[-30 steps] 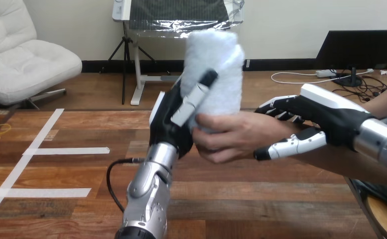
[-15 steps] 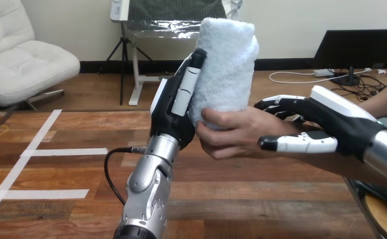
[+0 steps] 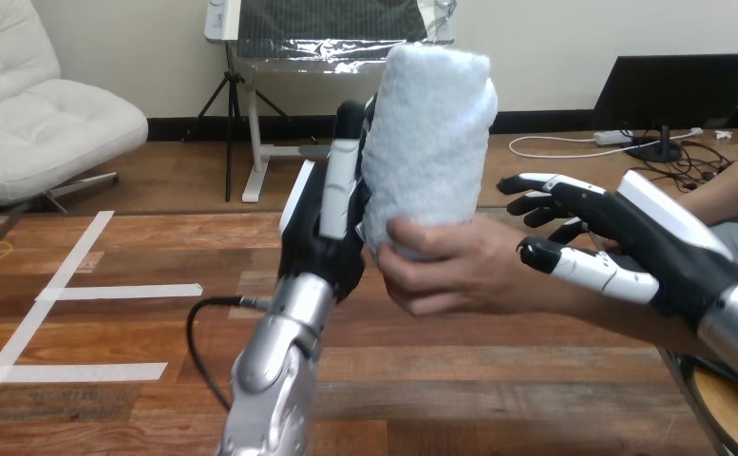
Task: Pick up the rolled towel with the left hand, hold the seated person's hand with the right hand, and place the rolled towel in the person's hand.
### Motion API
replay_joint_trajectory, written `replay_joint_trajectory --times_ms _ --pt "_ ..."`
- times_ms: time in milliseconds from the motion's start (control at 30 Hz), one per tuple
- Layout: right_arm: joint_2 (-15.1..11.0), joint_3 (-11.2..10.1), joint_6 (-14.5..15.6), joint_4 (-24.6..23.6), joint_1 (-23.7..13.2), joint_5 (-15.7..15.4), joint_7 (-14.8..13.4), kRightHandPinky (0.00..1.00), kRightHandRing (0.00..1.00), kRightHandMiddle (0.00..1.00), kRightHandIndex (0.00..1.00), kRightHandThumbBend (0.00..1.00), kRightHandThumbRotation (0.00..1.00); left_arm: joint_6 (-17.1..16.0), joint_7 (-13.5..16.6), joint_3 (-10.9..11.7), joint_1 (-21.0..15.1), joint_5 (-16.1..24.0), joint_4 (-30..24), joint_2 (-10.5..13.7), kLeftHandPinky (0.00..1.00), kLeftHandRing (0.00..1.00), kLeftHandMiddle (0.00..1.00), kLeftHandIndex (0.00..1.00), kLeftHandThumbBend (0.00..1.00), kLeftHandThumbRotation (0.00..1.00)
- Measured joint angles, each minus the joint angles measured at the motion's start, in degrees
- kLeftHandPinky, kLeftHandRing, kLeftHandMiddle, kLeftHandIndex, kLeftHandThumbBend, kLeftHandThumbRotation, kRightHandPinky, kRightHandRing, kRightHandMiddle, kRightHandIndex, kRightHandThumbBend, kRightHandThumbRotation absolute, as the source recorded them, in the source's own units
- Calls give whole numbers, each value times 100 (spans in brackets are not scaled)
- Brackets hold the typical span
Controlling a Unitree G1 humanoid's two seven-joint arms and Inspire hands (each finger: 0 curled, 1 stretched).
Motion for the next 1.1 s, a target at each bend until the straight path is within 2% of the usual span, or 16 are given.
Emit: replay_joint_trajectory --times_ms 133,267,400,633,900,1100 --pt "147 -42 -2 -91 164 51 -154 74 83 85 90 100 100 0 9 -1 150 2 -165 107 100 100 96 92 68 100" --pt "306 -89 -30 -155 327 228 -271 78 85 86 91 99 100 0 43 8 316 -5 -376 215 100 100 96 92 70 100" --pt "475 -142 -187 -158 486 358 -388 79 85 87 91 92 100 14 89 19 532 -42 -655 313 100 100 96 92 72 100" --pt "800 -172 -554 -158 747 631 -532 80 88 89 92 87 100 80 157 -9 1015 -95 -1198 433 100 100 96 92 72 99" --pt "1114 -172 -888 -187 1018 734 -705 82 90 91 94 87 100 68 301 -117 1609 -69 -1739 474 100 98 94 89 71 99" --pt "1351 -173 -1054 -328 1230 868 -824 84 91 92 95 92 100 -14 365 -217 2022 16 -2046 461 100 95 92 88 74 97"
